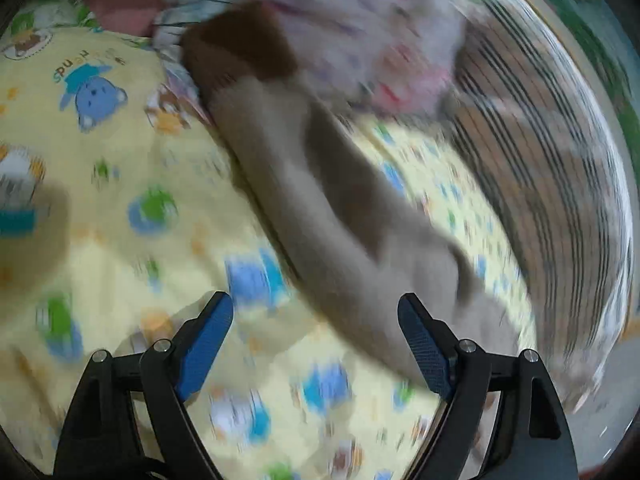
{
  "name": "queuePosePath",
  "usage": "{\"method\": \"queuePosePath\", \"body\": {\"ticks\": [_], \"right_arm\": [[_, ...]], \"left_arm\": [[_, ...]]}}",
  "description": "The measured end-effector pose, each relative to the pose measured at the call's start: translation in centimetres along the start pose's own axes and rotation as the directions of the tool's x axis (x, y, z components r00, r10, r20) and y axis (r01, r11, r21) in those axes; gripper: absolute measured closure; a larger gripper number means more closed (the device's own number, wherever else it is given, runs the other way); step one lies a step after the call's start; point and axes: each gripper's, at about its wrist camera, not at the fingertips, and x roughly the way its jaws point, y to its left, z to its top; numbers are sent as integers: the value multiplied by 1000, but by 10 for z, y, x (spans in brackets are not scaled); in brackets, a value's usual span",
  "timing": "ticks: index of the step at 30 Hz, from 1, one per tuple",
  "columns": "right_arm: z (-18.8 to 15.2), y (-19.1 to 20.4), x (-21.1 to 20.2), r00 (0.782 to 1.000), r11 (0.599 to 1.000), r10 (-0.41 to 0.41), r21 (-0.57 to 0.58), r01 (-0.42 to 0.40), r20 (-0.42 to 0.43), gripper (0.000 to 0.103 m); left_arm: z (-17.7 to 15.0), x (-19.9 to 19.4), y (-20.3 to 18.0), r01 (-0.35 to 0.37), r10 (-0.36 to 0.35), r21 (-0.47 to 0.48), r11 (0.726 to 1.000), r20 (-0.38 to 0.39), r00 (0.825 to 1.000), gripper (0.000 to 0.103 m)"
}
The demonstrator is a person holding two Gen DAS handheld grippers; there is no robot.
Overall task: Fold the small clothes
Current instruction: 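Lay the sleeve across the sweater body with the left gripper and release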
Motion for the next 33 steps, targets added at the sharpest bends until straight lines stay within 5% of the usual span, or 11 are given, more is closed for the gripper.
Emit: {"method": "queuePosePath", "body": {"ticks": [7,8,9,10,16,21,27,31,33], "right_arm": [[0,17,-11,999,999,-24,-22,25,26,55],[1,18,-15,999,999,-25,-21,25,34,55],[2,18,-17,999,1000,-24,-18,25,40,55],[3,17,-21,998,1000,-27,-11,28,50,55],[8,4,-36,995,998,-49,30,47,86,55],[7,-15,-44,994,994,-30,107,19,104,55],[5,-37,-59,991,985,-33,173,10,132,55],[6,-54,-70,987,978,-56,208,24,148,55],[8,-60,-72,987,975,-67,218,34,146,55]], "left_arm": [[63,33,3,-43,44,-21,999,55,998,23],[64,33,0,-57,57,3,998,69,996,34],[64,35,-4,-69,66,36,997,82,994,82],[63,38,-8,-75,70,74,994,64,995,96],[29,-8,-69,-27,-21,287,958,162,986,97],[-51,-25,-176,126,-195,558,820,66,979,96],[-194,24,-284,256,-221,786,563,-155,963,93],[-261,59,-300,292,-143,818,495,-255,956,83],[-279,73,-301,276,-88,836,474,-266,960,68]]}}
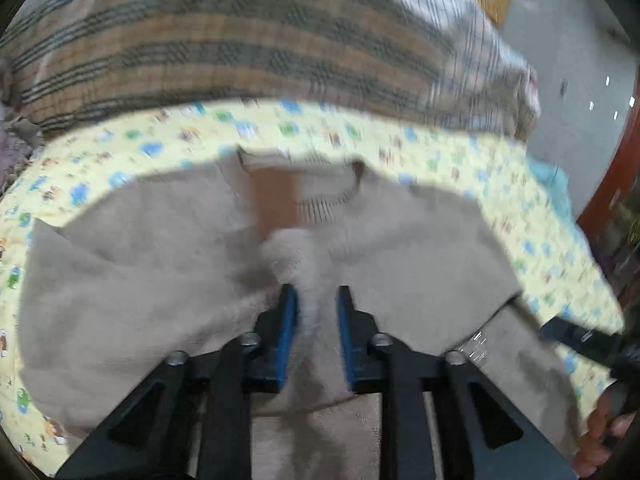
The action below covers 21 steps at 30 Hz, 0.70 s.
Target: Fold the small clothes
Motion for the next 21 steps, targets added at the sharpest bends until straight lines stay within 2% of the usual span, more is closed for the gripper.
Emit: {"method": "queuePosePath", "body": {"ticks": [1,3,7,11,14,17,21], "right_arm": [[2,-2,0,1000,1000,-3,4,3,-1,55],[6,-3,3,1000,1000,-4,-5,4,-9,55],[14,17,19,999,998,14,-64,-16,-38,55],[20,47,47,995,992,44,-118,-54,-89,55],[22,62,68,995,990,11,-139,-25,-98,55],[23,59,83,993,988,-73,-146,59,-96,49],[12,51,112,975,988,-100,-135,74,-198,49]], "left_arm": [[-4,2,1,6,-6,2,1000,-9,1000,62],[-13,-3,1,11,-11,8,1000,-21,1000,56],[-32,-32,20,-35,35,0,999,-2,999,37],[-58,-68,63,-111,112,-63,992,4,994,32],[-77,-81,100,-215,215,-100,971,-11,977,27],[-87,-77,134,-280,274,-133,951,-59,960,27],[-88,-60,156,-316,303,-143,938,-107,947,27]]}}
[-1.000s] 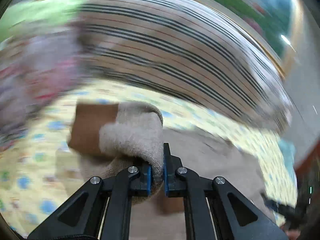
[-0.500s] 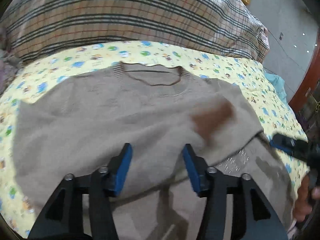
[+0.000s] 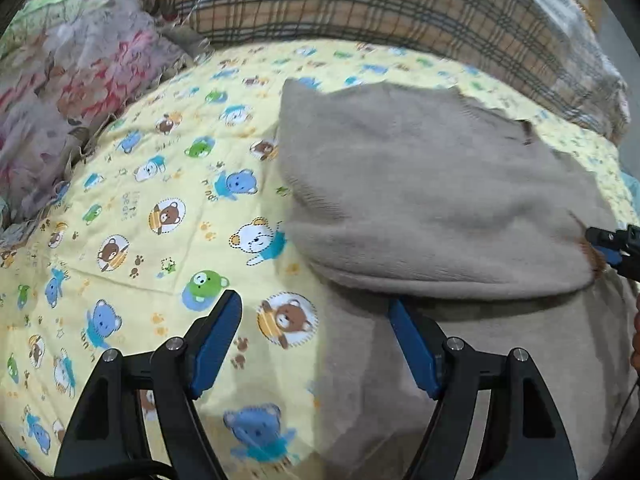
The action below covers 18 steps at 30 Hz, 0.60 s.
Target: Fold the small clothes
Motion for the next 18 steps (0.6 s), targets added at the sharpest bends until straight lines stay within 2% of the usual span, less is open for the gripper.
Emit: {"method": "queuePosePath", "body": {"ticks": [1,2,3,5,6,8,10,12,13,15,18], "right_arm": [[-3,4,7,1000,1000,20,-18,-20,-22,48],[-3,7,8,999,999,44,-30,-45,-25,54],[-4,14,8,995,994,93,-53,-95,-27,93],[1,23,5,987,986,152,-64,-154,-43,94],[5,31,-4,983,979,182,-85,-183,-21,95],[17,49,-37,969,961,241,-154,-231,49,95],[30,60,-85,941,939,305,-209,-273,145,95],[38,60,-117,926,939,300,-240,-245,230,95],[44,52,-131,925,945,278,-245,-215,259,95],[50,34,-128,937,958,237,-218,-183,255,95],[53,-4,-94,967,981,161,-138,-136,195,95]], "left_arm": [[1,7,0,1,-1,0,1000,-17,1000,26],[2,12,-1,5,-5,-9,1000,-24,1000,26],[2,14,1,7,-7,-21,1000,-22,1000,24],[7,16,1,-11,10,-29,1000,-27,1000,24],[13,17,0,-26,26,-30,999,-23,999,24],[24,21,-3,-51,50,-33,998,-18,999,24],[39,27,-2,-99,98,-62,993,-17,995,24],[47,29,3,-106,105,-120,987,-13,994,23],[51,30,7,-85,85,-161,983,-8,996,23],[52,30,11,-66,69,-217,974,5,998,23],[44,33,12,-76,78,-248,966,0,997,23]]}}
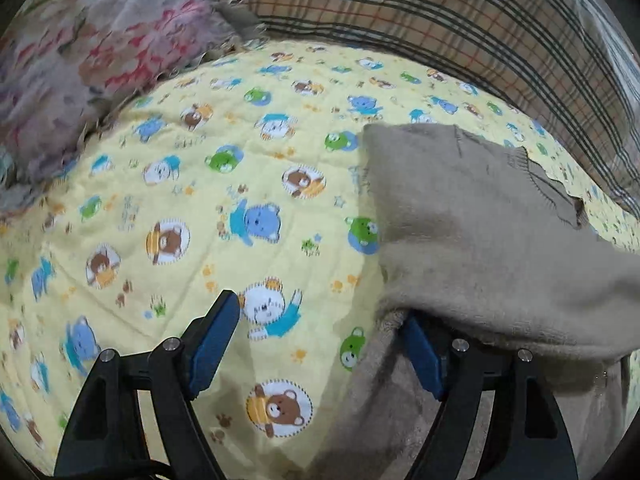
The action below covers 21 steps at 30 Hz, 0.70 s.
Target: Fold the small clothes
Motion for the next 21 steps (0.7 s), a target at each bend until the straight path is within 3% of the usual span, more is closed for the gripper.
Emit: {"method": "queuePosePath", "body": {"ticks": [4,7,15,21], "right_arm": [[-24,-38,40,993,995,-65,67,72,-95,95],[-26,-51,40,995,993,-65,96,72,-75,95],[-18,-28,50,993,996,-82,15,84,-79,95],[-38,-65,65,958,968,-238,47,248,-159,89]], "left_arm": [[-6,1,4,-1,1,-22,1000,-2,1000,22],[-7,3,8,14,-14,-35,999,2,1000,22],[-12,1,25,69,-68,-116,991,14,998,21],[-11,1,20,58,-59,-85,995,-9,998,20]]}}
